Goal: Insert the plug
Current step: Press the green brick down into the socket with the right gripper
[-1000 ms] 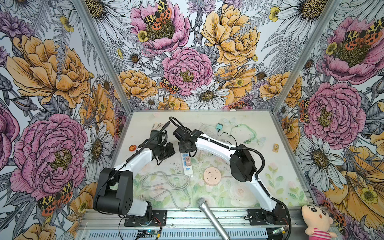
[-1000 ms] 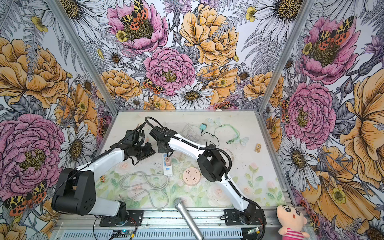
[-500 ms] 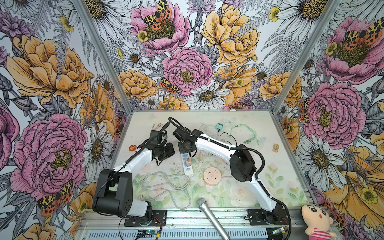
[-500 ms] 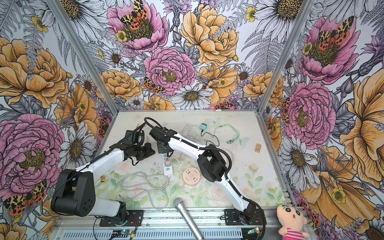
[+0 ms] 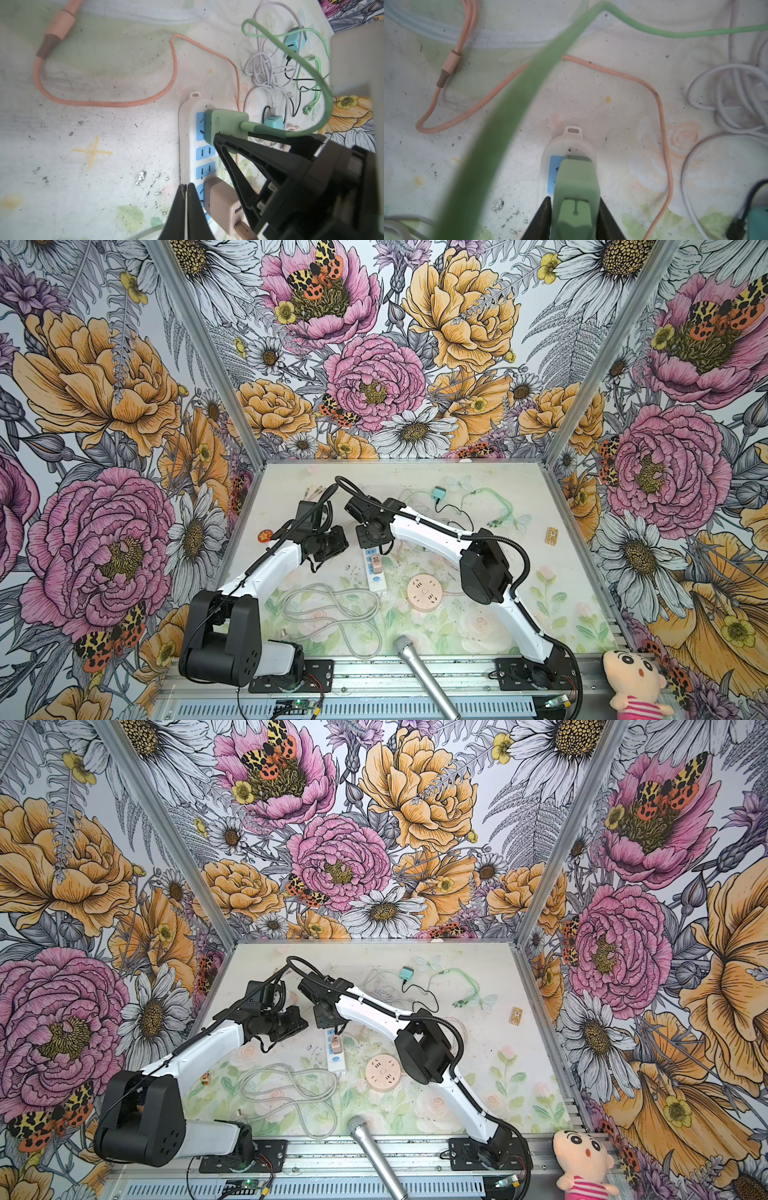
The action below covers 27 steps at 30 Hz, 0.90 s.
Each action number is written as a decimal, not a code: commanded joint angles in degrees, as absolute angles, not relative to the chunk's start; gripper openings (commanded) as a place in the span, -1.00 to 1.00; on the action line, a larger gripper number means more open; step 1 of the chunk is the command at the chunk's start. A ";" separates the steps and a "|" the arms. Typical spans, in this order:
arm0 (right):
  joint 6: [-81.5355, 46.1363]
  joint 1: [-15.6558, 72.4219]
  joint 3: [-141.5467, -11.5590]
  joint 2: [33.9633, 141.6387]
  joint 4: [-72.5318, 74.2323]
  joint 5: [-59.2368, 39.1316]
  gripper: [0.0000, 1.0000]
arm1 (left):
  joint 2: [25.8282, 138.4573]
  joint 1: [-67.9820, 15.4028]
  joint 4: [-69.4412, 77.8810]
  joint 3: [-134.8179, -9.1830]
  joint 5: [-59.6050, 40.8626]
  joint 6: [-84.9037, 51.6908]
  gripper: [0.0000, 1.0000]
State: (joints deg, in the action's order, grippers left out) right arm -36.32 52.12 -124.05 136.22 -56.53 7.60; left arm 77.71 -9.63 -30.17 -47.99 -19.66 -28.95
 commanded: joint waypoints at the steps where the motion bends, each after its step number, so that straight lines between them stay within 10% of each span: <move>1: -35.09 52.60 -126.39 135.44 -57.04 6.69 -0.26 | 76.01 -9.21 -31.44 -47.99 -17.88 -28.21 -0.81; 27: -34.92 50.98 -124.79 138.55 -58.18 3.38 -0.51 | 75.32 -9.22 -33.31 -48.82 -18.07 -27.76 -0.77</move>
State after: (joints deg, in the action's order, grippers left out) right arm -35.88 51.29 -124.42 136.22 -56.82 4.82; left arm 75.37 -9.61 -33.23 -47.99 -18.81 -28.93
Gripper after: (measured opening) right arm 0.284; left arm 0.116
